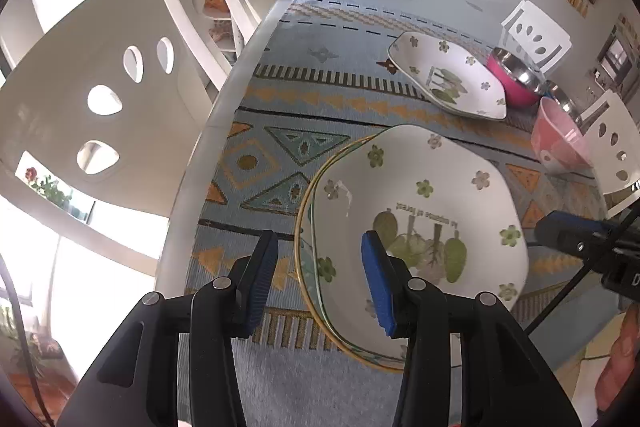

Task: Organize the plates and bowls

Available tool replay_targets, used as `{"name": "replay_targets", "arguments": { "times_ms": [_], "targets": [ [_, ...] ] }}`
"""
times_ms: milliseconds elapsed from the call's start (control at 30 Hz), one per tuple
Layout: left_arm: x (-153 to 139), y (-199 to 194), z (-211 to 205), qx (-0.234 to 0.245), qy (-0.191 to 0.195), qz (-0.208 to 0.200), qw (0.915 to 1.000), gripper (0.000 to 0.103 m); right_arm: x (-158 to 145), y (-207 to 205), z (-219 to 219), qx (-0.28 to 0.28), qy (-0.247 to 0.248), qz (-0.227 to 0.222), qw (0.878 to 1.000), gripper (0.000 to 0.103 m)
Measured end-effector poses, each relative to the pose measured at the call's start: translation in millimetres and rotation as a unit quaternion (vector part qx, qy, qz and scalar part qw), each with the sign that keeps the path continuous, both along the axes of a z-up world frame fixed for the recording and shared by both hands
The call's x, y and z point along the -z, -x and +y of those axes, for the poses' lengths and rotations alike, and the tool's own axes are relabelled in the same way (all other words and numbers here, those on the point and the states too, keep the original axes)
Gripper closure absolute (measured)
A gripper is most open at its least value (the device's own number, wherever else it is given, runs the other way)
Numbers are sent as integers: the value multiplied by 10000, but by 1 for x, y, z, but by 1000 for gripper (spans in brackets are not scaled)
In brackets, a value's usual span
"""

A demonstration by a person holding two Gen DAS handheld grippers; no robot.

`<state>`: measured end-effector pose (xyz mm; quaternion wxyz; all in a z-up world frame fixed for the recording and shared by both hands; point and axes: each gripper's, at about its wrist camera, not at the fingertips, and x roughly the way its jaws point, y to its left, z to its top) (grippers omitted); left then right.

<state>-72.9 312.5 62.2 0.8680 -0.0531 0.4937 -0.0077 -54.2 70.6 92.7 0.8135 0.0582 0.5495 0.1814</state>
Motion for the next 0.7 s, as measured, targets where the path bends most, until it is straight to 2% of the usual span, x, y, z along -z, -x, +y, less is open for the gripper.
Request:
{"name": "replay_targets", "arguments": {
  "times_ms": [200,400,467,567,633,700],
  "targets": [
    [-16,11,-9,-64,-35,-140,9999,61,-5,5,-10,75,-394,168,9991,67],
    [-25,24,-23,-325,44,-127,9994,61,-23,25,-32,-48,-291,0,9996,67],
    [-30,29,-34,-316,206,-124,9992,61,-29,39,-47,23,-330,17,9995,67],
    [-36,36,-55,-223,220,-89,9995,61,-35,61,-74,220,-429,-33,9988,64],
    [-42,45,-70,-155,258,-145,9994,61,-33,72,-90,391,-555,68,9977,58],
    [-47,54,-84,-69,266,-198,9994,59,-31,84,-110,559,-838,224,9947,57]
  ]
}}
